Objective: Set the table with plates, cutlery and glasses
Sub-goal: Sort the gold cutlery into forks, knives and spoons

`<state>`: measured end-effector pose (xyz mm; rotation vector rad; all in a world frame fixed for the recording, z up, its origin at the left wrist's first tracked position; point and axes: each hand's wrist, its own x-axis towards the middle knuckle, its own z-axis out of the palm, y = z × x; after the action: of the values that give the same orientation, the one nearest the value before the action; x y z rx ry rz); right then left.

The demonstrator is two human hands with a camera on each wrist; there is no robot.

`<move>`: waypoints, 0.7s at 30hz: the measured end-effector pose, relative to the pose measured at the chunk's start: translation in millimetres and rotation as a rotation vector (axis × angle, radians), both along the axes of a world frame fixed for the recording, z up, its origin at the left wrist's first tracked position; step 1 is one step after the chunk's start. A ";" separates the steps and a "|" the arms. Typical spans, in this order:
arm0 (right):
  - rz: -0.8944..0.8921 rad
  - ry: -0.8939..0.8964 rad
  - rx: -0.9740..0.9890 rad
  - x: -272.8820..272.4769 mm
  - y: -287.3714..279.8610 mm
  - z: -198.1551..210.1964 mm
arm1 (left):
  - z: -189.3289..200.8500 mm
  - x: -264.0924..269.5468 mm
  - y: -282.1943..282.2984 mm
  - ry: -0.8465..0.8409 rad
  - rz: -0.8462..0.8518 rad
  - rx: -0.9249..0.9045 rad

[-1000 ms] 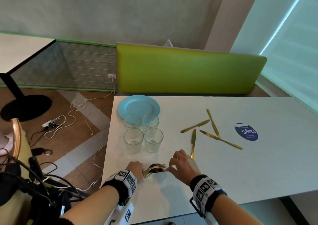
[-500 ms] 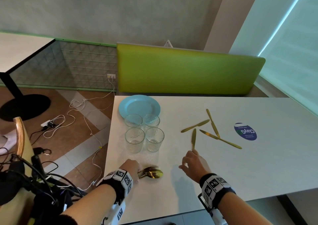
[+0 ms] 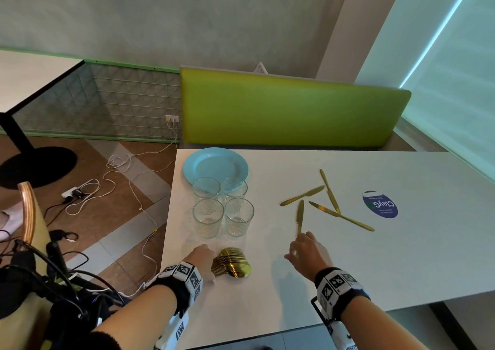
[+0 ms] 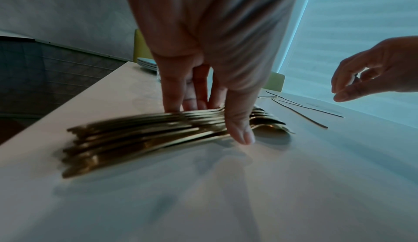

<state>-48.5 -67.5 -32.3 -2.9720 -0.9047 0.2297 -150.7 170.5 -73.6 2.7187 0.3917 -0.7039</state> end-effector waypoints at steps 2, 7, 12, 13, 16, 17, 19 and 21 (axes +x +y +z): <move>-0.004 -0.001 -0.006 1.4 -1.5 0.9 | -0.1 -1.1 -1.3 -0.003 0.014 -0.002; -0.025 -0.008 -0.021 5.3 -9.3 2.5 | 3.4 -0.6 -5.6 -0.015 0.049 0.011; -0.070 0.010 -0.009 11.9 -15.5 1.9 | 11.1 2.7 -9.0 -0.002 0.073 0.017; -0.074 0.013 -0.010 13.4 -16.7 1.8 | 12.9 3.7 -10.1 0.005 0.074 0.025; -0.080 0.016 -0.005 17.3 -19.8 1.8 | 17.9 7.5 -12.9 0.035 0.070 0.038; -0.082 0.016 0.001 18.7 -20.5 1.8 | 19.8 8.7 -14.0 0.039 0.067 0.043; -0.086 0.017 0.005 22.2 -21.4 1.7 | 23.2 11.6 -16.6 0.013 0.051 0.053; -0.087 0.019 -0.007 26.2 -21.9 1.5 | 27.4 15.1 -21.5 -0.066 0.036 0.047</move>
<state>-22.2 -89.4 -30.8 -3.0009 -0.7728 0.2581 -135.6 149.0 -46.2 2.7636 0.4458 -0.6012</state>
